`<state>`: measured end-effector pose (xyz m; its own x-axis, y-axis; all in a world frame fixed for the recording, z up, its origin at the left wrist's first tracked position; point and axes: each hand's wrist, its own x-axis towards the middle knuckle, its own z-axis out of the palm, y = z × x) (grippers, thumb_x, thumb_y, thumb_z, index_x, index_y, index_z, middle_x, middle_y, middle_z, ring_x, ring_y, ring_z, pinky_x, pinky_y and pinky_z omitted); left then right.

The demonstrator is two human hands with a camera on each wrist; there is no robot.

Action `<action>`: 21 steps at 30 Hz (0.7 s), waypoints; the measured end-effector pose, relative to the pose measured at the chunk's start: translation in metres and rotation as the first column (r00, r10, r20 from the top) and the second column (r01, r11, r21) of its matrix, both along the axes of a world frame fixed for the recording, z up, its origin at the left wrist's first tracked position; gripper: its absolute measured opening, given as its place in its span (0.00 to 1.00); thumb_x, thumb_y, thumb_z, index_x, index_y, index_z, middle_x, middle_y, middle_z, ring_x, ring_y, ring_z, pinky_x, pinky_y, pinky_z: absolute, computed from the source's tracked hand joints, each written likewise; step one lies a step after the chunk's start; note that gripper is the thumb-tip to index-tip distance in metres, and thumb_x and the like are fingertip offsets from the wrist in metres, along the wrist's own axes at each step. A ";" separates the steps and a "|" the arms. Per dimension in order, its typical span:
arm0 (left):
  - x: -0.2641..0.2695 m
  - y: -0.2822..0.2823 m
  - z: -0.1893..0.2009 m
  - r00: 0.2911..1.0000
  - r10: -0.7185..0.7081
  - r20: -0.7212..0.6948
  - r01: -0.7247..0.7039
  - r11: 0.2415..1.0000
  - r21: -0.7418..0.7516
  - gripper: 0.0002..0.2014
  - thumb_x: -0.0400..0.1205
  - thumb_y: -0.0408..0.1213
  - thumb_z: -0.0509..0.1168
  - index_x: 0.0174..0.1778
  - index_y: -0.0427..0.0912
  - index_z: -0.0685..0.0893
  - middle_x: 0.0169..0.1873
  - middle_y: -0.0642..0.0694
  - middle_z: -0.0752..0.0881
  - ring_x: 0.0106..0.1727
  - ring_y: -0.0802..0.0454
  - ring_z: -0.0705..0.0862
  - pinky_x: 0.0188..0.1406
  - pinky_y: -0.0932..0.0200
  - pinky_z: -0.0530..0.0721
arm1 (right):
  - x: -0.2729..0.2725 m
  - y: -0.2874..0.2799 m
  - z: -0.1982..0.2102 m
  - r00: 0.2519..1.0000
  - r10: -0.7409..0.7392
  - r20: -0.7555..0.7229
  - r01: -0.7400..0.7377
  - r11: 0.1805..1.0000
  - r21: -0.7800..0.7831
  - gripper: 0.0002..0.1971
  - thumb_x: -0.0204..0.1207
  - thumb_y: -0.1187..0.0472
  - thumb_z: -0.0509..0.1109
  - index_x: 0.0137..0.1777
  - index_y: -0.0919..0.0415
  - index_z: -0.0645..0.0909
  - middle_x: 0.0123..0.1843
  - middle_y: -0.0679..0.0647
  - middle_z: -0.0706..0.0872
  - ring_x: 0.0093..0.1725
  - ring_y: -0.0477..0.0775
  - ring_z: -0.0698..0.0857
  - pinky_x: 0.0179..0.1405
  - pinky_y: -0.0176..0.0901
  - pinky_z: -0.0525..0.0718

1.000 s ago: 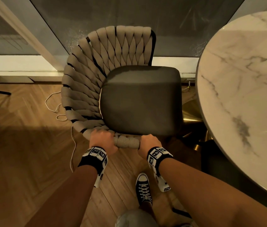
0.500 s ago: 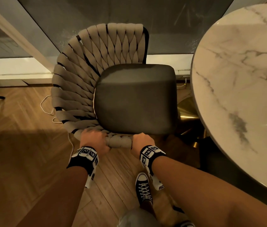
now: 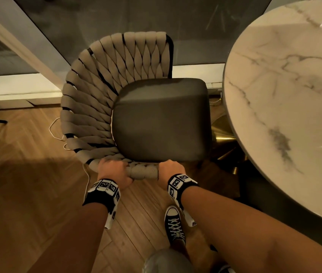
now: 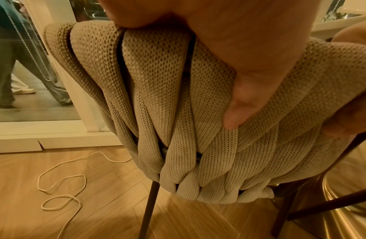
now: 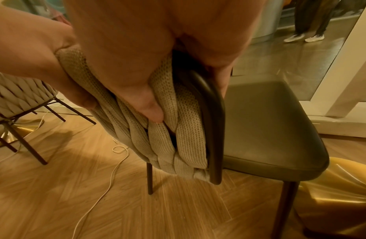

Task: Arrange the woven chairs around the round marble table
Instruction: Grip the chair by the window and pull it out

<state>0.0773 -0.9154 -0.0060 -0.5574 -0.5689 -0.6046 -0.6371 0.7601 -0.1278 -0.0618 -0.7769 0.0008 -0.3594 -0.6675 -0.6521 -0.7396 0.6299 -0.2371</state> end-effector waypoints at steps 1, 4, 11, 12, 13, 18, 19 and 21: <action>0.001 0.001 0.000 1.000 0.000 -0.005 0.000 1.000 -0.002 0.22 0.69 0.61 0.64 0.56 0.59 0.87 0.51 0.55 0.90 0.58 0.50 0.86 0.70 0.46 0.71 | 0.000 0.001 0.001 1.000 0.002 0.004 -0.002 1.000 0.002 0.08 0.81 0.62 0.65 0.53 0.60 0.86 0.56 0.59 0.89 0.54 0.62 0.88 0.41 0.49 0.79; 0.004 0.005 0.001 0.999 -0.007 -0.032 0.006 1.000 -0.015 0.22 0.68 0.62 0.63 0.54 0.58 0.87 0.49 0.55 0.90 0.56 0.50 0.86 0.68 0.46 0.73 | 0.001 0.004 0.003 1.000 0.011 0.008 -0.011 1.000 0.010 0.07 0.81 0.62 0.66 0.54 0.60 0.85 0.57 0.60 0.88 0.55 0.63 0.88 0.42 0.51 0.81; 0.007 0.011 0.011 0.988 -0.035 -0.148 0.025 0.997 -0.070 0.21 0.68 0.61 0.68 0.53 0.58 0.88 0.50 0.53 0.90 0.58 0.48 0.86 0.62 0.50 0.78 | -0.003 0.013 0.006 0.987 -0.062 0.148 0.069 0.997 -0.040 0.08 0.75 0.63 0.71 0.53 0.61 0.84 0.54 0.61 0.88 0.52 0.62 0.88 0.47 0.51 0.87; 0.007 0.011 0.012 0.987 -0.027 -0.160 0.017 0.998 -0.065 0.20 0.68 0.61 0.69 0.52 0.58 0.88 0.49 0.53 0.91 0.58 0.48 0.86 0.62 0.50 0.78 | -0.004 0.017 0.006 0.979 -0.078 0.190 0.091 0.994 -0.062 0.08 0.75 0.62 0.71 0.53 0.60 0.82 0.54 0.60 0.88 0.51 0.62 0.87 0.49 0.53 0.88; 0.008 0.012 0.013 0.983 -0.022 -0.182 0.012 0.999 -0.053 0.20 0.67 0.60 0.69 0.52 0.58 0.89 0.49 0.53 0.91 0.57 0.48 0.86 0.61 0.51 0.77 | -0.005 0.021 0.008 0.971 -0.089 0.221 0.110 0.990 -0.083 0.09 0.75 0.61 0.70 0.54 0.59 0.81 0.54 0.60 0.88 0.51 0.62 0.87 0.50 0.56 0.88; 0.018 0.019 0.018 0.955 0.028 -0.295 -0.028 1.000 0.004 0.24 0.66 0.61 0.69 0.56 0.57 0.89 0.54 0.53 0.90 0.59 0.47 0.86 0.68 0.48 0.77 | -0.016 0.055 0.032 0.908 -0.260 0.328 0.322 0.934 -0.153 0.16 0.75 0.62 0.70 0.63 0.55 0.82 0.59 0.59 0.88 0.57 0.61 0.86 0.59 0.56 0.86; 0.021 0.022 0.016 0.949 0.032 -0.312 -0.030 0.999 0.010 0.25 0.67 0.60 0.69 0.59 0.56 0.88 0.56 0.51 0.90 0.61 0.46 0.85 0.71 0.46 0.76 | -0.023 0.067 0.039 0.896 -0.303 0.326 0.366 0.918 -0.152 0.15 0.77 0.61 0.69 0.64 0.55 0.82 0.60 0.58 0.87 0.58 0.61 0.86 0.59 0.55 0.86; 0.027 0.031 0.017 0.936 0.065 -0.347 -0.061 0.998 0.021 0.28 0.69 0.58 0.72 0.63 0.51 0.86 0.60 0.46 0.89 0.65 0.42 0.83 0.77 0.42 0.73 | -0.038 0.104 0.048 0.870 -0.377 0.318 0.429 0.896 -0.114 0.14 0.80 0.58 0.67 0.64 0.55 0.82 0.62 0.57 0.86 0.60 0.60 0.85 0.60 0.54 0.85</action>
<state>0.1046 -0.8839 0.0109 -0.6966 -0.6050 -0.3857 -0.6873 0.7169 0.1168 -0.1002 -0.6733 0.0487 -0.4418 -0.6164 -0.6519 -0.3158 0.7869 -0.5301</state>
